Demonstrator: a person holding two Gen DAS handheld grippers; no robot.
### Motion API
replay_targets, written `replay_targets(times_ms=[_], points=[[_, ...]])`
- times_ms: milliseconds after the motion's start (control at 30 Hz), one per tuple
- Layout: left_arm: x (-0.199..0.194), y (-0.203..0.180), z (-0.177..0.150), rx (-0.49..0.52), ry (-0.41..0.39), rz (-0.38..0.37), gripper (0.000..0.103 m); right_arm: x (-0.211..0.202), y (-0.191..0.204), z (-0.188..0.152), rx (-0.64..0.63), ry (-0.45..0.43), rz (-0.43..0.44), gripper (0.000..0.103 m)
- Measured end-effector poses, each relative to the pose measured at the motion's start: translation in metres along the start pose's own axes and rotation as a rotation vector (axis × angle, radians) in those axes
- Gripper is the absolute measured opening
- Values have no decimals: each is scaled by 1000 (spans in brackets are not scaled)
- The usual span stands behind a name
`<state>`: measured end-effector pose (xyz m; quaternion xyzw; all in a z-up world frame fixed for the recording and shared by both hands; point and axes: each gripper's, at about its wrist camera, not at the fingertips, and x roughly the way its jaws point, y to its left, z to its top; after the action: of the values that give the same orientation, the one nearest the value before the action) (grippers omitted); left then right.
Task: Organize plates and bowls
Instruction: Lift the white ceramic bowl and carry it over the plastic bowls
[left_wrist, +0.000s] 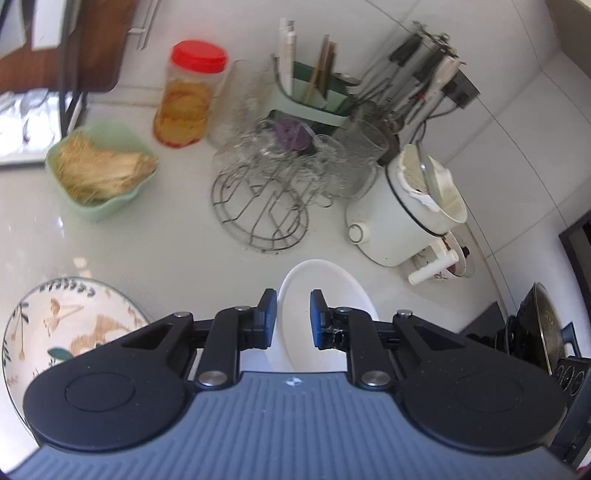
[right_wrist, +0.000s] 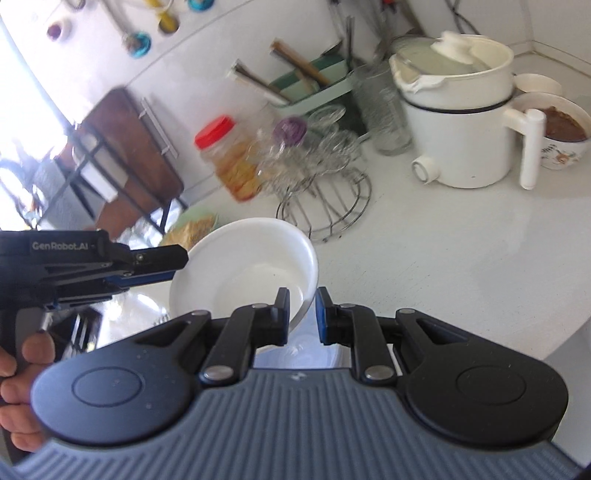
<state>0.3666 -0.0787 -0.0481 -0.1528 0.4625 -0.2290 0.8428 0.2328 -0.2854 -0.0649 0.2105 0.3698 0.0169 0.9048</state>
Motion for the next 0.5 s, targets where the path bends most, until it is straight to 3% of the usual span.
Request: replay_targets(times_ms=[233,367,500], points=[[18,24,-19,-67,26,35,21,27,2,-15,-66,93,-24,18],[33,26,-31,-46,36,121,21,38,6,-22,-127,122,-28,18],[45,41,-39,-97,82,133,21,49,5,-23,-132,148,-36,18]])
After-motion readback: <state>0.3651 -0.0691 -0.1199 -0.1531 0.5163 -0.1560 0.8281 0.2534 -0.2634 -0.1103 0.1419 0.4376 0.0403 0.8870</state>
